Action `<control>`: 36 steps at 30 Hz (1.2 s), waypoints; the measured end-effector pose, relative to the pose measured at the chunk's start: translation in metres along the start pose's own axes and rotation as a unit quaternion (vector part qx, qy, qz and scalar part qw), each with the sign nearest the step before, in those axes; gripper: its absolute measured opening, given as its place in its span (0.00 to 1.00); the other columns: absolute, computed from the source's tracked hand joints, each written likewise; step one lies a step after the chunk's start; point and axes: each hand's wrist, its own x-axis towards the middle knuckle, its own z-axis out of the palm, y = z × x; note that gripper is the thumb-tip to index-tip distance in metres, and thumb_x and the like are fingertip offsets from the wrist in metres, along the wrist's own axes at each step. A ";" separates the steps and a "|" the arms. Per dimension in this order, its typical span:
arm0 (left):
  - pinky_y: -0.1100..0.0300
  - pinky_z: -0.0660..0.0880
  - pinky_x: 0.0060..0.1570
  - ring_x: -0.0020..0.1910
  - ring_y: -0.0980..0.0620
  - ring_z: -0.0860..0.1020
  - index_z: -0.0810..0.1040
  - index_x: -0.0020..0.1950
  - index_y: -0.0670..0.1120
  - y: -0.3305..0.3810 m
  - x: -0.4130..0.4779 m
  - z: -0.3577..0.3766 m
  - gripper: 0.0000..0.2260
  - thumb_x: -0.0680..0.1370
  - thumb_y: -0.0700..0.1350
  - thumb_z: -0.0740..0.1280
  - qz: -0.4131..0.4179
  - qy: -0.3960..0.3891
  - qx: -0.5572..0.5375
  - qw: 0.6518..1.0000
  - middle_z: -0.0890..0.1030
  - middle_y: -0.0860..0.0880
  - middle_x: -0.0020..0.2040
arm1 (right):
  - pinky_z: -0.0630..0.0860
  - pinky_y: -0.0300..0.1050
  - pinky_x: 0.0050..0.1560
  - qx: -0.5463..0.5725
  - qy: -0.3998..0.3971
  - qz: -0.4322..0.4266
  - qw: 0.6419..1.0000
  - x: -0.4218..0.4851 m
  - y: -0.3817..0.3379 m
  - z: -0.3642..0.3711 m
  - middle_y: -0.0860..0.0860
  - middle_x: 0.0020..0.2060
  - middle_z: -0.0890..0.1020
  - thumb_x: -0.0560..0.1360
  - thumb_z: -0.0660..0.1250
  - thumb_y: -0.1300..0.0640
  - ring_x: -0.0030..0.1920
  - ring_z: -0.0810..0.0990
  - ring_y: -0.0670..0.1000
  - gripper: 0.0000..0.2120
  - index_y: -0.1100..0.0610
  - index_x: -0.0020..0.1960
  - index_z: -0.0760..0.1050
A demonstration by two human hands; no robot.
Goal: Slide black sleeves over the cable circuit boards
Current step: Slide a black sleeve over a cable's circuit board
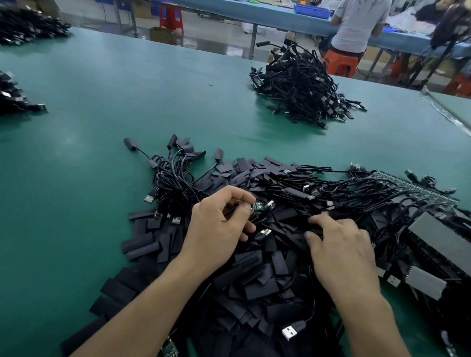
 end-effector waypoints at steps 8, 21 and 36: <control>0.64 0.77 0.30 0.33 0.52 0.83 0.80 0.47 0.50 0.000 0.000 0.000 0.10 0.81 0.36 0.65 -0.005 -0.001 -0.009 1.000 0.83 0.53 0.40 | 0.73 0.51 0.52 0.070 0.084 -0.009 0.994 -0.001 0.000 0.002 0.54 0.51 0.80 0.81 0.61 0.55 0.50 0.77 0.58 0.11 0.55 0.56 0.80; 0.65 0.77 0.30 0.34 0.53 0.83 0.80 0.46 0.51 0.002 -0.001 0.000 0.11 0.80 0.36 0.65 -0.006 -0.005 -0.006 1.000 0.83 0.52 0.41 | 0.72 0.53 0.58 0.099 0.117 -0.065 0.986 -0.003 -0.004 -0.004 0.50 0.54 0.81 0.76 0.70 0.53 0.56 0.76 0.55 0.13 0.49 0.61 0.79; 0.65 0.77 0.31 0.34 0.53 0.84 0.81 0.47 0.51 0.002 -0.001 -0.001 0.11 0.81 0.36 0.65 -0.001 -0.005 -0.001 1.000 0.83 0.52 0.41 | 0.80 0.50 0.43 0.127 0.075 -0.012 0.989 -0.006 -0.005 -0.009 0.51 0.48 0.84 0.80 0.61 0.61 0.41 0.81 0.52 0.15 0.52 0.63 0.79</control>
